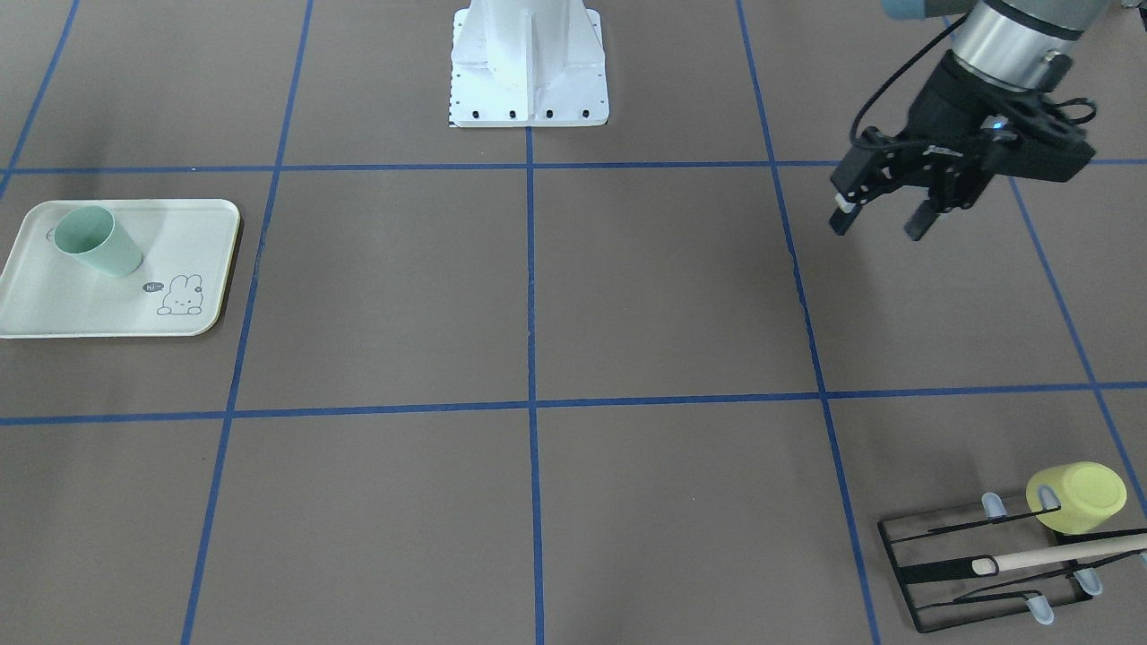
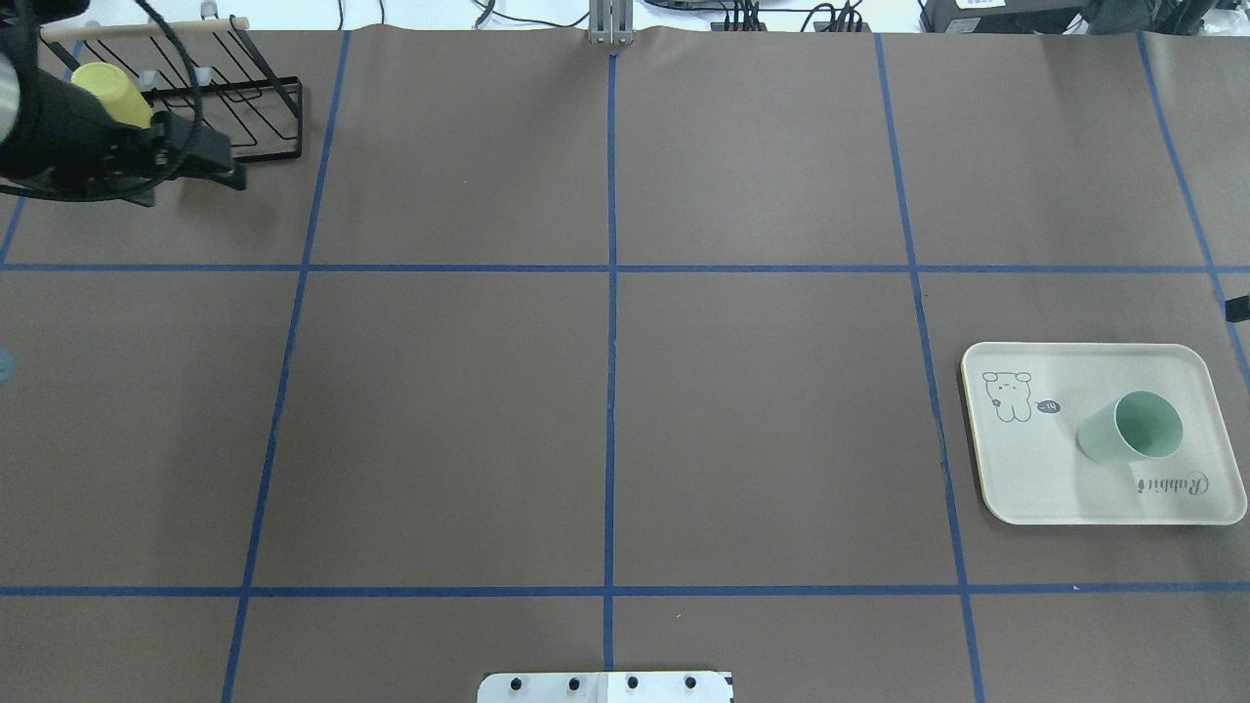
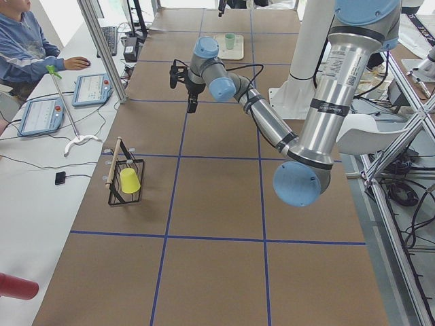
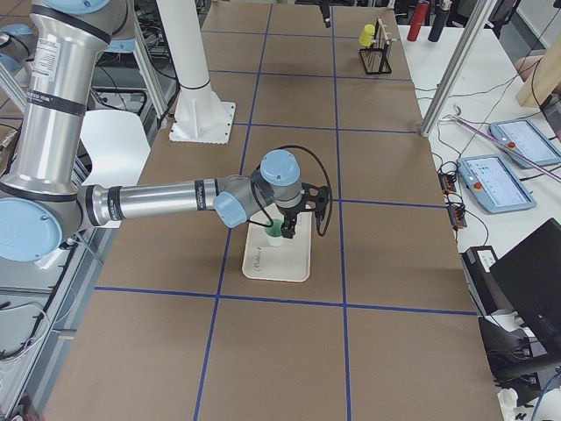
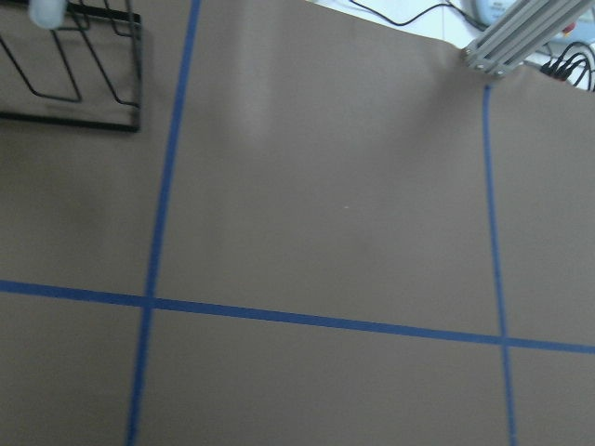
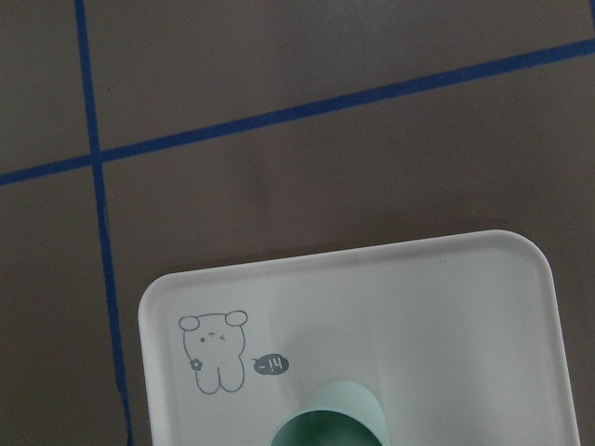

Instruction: Left arm grabs green cup and hands to right arm on tray

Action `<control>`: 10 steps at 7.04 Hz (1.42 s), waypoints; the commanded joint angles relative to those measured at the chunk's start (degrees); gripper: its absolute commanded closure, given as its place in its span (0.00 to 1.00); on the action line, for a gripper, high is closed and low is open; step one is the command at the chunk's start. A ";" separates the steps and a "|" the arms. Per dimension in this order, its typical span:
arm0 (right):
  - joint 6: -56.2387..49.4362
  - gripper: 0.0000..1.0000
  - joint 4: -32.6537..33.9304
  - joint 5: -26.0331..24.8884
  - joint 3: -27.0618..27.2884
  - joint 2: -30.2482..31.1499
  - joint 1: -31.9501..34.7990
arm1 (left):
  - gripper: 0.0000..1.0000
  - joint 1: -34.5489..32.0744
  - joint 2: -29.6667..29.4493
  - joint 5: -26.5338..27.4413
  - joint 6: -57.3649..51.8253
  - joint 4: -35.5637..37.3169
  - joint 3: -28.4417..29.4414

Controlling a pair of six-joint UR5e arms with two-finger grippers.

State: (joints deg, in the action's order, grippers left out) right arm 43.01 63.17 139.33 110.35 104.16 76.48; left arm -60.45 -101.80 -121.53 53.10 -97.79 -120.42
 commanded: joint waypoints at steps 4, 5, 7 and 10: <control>-18.70 0.00 15.31 -0.55 -0.30 -3.61 7.44 | 0.00 -19.48 21.46 -2.55 -50.74 11.24 -0.35; -25.19 0.00 18.89 -0.55 -0.22 -3.70 9.72 | 0.00 -24.83 20.94 -5.45 -60.73 16.27 0.35; -38.29 0.00 26.10 -0.55 -0.22 -3.79 12.10 | 0.00 -28.56 20.94 -8.62 -63.55 22.79 2.36; -40.81 0.00 26.66 -0.73 -0.22 -3.70 13.44 | 0.00 -28.93 24.44 -18.40 -64.61 22.03 6.24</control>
State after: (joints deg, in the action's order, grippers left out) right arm 2.96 89.56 138.70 110.16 100.48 89.68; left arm -89.22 -78.74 -138.27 -11.07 -75.72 -114.88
